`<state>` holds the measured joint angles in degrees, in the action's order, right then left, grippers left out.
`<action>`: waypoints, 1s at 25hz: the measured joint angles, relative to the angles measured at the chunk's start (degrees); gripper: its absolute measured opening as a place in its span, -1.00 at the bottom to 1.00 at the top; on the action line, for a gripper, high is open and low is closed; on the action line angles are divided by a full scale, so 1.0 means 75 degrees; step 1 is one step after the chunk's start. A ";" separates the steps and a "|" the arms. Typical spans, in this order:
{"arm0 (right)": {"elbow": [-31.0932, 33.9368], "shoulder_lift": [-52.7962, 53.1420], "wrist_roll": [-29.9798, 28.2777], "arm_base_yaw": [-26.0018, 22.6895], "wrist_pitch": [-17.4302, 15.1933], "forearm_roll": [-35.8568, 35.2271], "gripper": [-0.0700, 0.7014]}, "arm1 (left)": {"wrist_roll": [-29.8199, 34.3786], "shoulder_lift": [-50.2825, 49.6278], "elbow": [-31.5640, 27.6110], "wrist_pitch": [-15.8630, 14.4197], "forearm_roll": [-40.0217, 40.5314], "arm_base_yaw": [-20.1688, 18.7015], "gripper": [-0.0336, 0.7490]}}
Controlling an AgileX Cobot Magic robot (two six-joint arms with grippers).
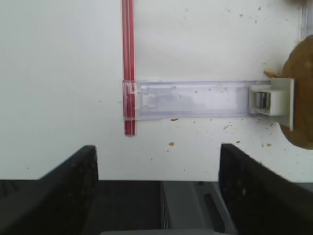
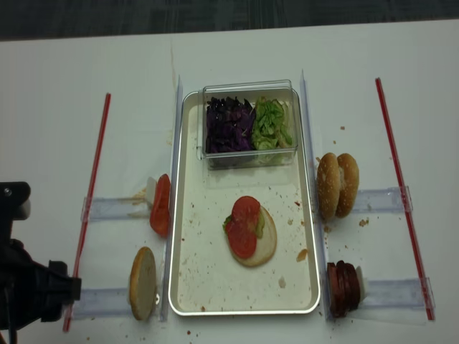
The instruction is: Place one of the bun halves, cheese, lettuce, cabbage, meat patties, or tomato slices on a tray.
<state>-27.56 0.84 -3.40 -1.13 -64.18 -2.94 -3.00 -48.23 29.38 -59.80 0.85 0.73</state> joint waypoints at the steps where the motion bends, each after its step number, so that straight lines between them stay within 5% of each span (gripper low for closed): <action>1: 0.0000 0.0000 0.0000 0.0000 0.0000 0.0000 0.71 | 0.0000 0.0192 0.0000 -0.0078 0.0000 0.0000 0.39; 12: 0.0000 0.0000 0.0000 0.0000 0.0000 0.0000 0.71 | 0.0000 0.2192 -0.0137 -0.0767 0.0000 0.0000 0.39; 25: 0.0000 0.0000 0.0000 0.0000 0.0000 0.0000 0.71 | 0.0000 0.5325 -0.0155 -0.0928 0.0000 0.0000 0.39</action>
<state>-27.56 0.84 -3.40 -1.13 -64.18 -2.94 -3.00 -8.29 28.22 -66.76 0.85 0.73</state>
